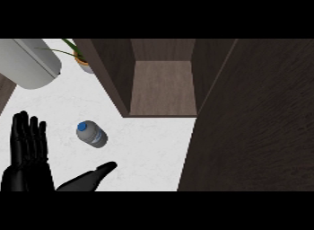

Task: Pick up the bottled water, place it into the cabinet and close the cabinet

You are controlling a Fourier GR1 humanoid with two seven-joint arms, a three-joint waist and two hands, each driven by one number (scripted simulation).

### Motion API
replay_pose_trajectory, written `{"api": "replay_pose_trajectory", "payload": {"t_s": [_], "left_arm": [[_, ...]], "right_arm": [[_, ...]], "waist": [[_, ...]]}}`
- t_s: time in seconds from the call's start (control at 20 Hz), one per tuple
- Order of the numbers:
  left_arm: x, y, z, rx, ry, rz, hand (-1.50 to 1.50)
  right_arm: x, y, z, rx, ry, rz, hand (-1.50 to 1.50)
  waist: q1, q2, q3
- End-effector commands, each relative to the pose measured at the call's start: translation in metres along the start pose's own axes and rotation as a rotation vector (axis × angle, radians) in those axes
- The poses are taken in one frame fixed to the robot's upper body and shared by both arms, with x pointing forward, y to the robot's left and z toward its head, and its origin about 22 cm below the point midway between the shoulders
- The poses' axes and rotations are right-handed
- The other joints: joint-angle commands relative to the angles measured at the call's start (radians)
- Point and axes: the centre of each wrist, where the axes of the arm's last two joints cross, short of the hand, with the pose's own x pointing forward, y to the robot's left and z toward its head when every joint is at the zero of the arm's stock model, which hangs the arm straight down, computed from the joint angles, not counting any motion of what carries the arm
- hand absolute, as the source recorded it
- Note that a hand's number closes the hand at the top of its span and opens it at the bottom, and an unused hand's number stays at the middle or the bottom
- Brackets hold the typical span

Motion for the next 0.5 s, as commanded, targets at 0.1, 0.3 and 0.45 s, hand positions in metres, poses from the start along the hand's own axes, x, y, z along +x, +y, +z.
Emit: {"api": "replay_pose_trajectory", "payload": {"t_s": [0.1,0.3,0.45], "left_arm": [[-0.027,0.012,-0.015,0.028,0.059,-0.001,-1.5],[-0.063,0.021,-0.022,0.046,0.102,-0.005,-1.5],[-0.092,0.019,-0.015,0.032,0.129,-0.008,-1.5]], "right_arm": [[0.025,-0.002,0.01,-0.033,-0.039,0.077,-1.5],[0.027,0.004,0.017,-0.039,-0.041,0.057,-1.5],[0.027,0.003,0.016,-0.048,-0.044,0.062,-1.5]], "waist": [[0.0,0.0,0.0],[-0.004,-0.001,-0.001],[-0.005,-0.001,-0.001]]}}
